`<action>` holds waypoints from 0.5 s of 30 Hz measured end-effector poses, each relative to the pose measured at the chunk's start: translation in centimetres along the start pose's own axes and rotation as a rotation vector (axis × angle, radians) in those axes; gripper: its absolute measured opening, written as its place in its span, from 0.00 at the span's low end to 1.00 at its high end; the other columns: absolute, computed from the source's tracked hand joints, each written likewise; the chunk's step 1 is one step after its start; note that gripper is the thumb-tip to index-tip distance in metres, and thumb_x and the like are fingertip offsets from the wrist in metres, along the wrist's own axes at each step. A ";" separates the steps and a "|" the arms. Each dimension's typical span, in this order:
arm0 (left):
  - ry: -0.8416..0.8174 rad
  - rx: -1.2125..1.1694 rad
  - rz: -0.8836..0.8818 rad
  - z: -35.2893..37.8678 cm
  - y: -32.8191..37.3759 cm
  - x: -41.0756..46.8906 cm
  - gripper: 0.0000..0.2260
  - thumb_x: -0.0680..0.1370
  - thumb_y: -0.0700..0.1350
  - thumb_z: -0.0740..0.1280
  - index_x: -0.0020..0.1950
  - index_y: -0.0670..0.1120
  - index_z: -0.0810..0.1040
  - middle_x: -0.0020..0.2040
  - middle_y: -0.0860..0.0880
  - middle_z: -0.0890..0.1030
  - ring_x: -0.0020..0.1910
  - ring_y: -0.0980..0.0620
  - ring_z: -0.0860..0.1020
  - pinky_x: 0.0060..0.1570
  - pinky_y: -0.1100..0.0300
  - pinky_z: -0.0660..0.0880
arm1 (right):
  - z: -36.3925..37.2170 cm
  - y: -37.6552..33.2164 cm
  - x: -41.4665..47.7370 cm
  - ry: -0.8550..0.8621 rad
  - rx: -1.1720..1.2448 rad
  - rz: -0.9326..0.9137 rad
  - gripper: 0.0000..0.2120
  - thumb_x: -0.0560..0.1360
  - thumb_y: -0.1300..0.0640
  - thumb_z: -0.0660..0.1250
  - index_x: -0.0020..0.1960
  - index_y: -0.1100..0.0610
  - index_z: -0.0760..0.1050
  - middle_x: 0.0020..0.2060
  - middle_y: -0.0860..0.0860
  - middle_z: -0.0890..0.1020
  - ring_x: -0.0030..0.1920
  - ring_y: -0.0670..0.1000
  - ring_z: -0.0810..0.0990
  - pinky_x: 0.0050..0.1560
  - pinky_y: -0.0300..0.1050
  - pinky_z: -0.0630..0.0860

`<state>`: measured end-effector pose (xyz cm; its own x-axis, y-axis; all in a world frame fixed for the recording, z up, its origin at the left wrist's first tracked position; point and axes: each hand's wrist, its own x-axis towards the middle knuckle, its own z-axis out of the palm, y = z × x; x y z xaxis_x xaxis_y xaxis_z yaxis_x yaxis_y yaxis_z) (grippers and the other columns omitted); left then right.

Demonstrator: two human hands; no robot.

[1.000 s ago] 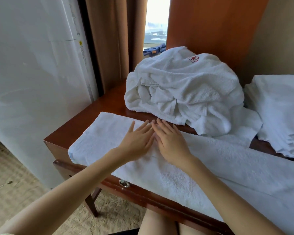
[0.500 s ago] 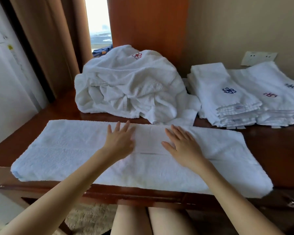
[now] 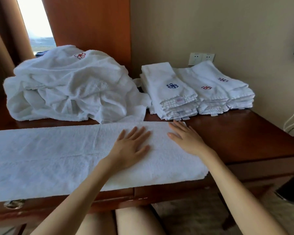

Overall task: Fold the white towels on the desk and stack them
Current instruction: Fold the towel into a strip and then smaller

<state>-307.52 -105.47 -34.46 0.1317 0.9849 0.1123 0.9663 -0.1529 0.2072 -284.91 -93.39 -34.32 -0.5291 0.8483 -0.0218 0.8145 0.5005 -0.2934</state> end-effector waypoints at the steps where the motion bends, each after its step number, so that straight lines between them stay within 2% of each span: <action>1: 0.002 -0.009 -0.001 0.0 0.0 -0.1 0.25 0.82 0.61 0.48 0.78 0.61 0.47 0.78 0.59 0.45 0.77 0.58 0.42 0.75 0.52 0.37 | -0.1 0.3 0.0 -0.009 0.012 -0.024 0.28 0.82 0.39 0.48 0.79 0.44 0.47 0.78 0.43 0.45 0.77 0.43 0.41 0.75 0.48 0.40; 5: 0.012 -0.041 -0.006 -0.2 0.1 -0.2 0.25 0.81 0.62 0.49 0.78 0.62 0.48 0.78 0.60 0.47 0.77 0.59 0.43 0.76 0.54 0.38 | 0.2 0.4 -0.2 0.096 0.086 -0.057 0.28 0.81 0.40 0.52 0.78 0.48 0.53 0.78 0.44 0.51 0.77 0.44 0.46 0.75 0.47 0.43; 7: 0.014 -0.049 -0.006 -0.2 0.0 -0.2 0.25 0.81 0.62 0.49 0.78 0.62 0.49 0.78 0.61 0.48 0.77 0.60 0.44 0.76 0.54 0.38 | 0.4 0.2 -0.6 0.261 0.120 -0.085 0.28 0.80 0.41 0.58 0.76 0.51 0.62 0.76 0.46 0.61 0.76 0.46 0.57 0.74 0.44 0.50; 10: 0.013 -0.050 0.000 -0.1 -0.2 -0.1 0.25 0.81 0.63 0.49 0.78 0.62 0.49 0.78 0.60 0.48 0.77 0.60 0.44 0.76 0.53 0.39 | -0.1 -0.2 -1.3 0.490 0.109 -0.201 0.19 0.77 0.49 0.68 0.64 0.55 0.77 0.63 0.49 0.78 0.63 0.50 0.75 0.66 0.43 0.66; 13: 0.020 -0.048 0.001 0.0 -0.3 -0.1 0.26 0.81 0.62 0.49 0.78 0.61 0.50 0.78 0.60 0.49 0.77 0.60 0.45 0.76 0.53 0.39 | -0.6 -0.8 -2.2 0.537 0.178 -0.297 0.08 0.76 0.57 0.70 0.54 0.56 0.82 0.53 0.49 0.81 0.55 0.50 0.78 0.57 0.43 0.73; 15: 0.024 -0.058 0.007 0.0 -0.2 -0.2 0.26 0.81 0.62 0.50 0.78 0.61 0.51 0.78 0.59 0.50 0.77 0.60 0.45 0.76 0.53 0.40 | -0.6 -1.1 -3.4 0.586 0.211 -0.319 0.06 0.76 0.58 0.70 0.52 0.56 0.83 0.49 0.48 0.81 0.53 0.50 0.79 0.55 0.44 0.75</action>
<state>-307.78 -105.59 -34.49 0.1320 0.9818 0.1368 0.9509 -0.1644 0.2622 -283.89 -96.70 -33.30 -0.4709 0.6484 0.5982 0.5453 0.7469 -0.3804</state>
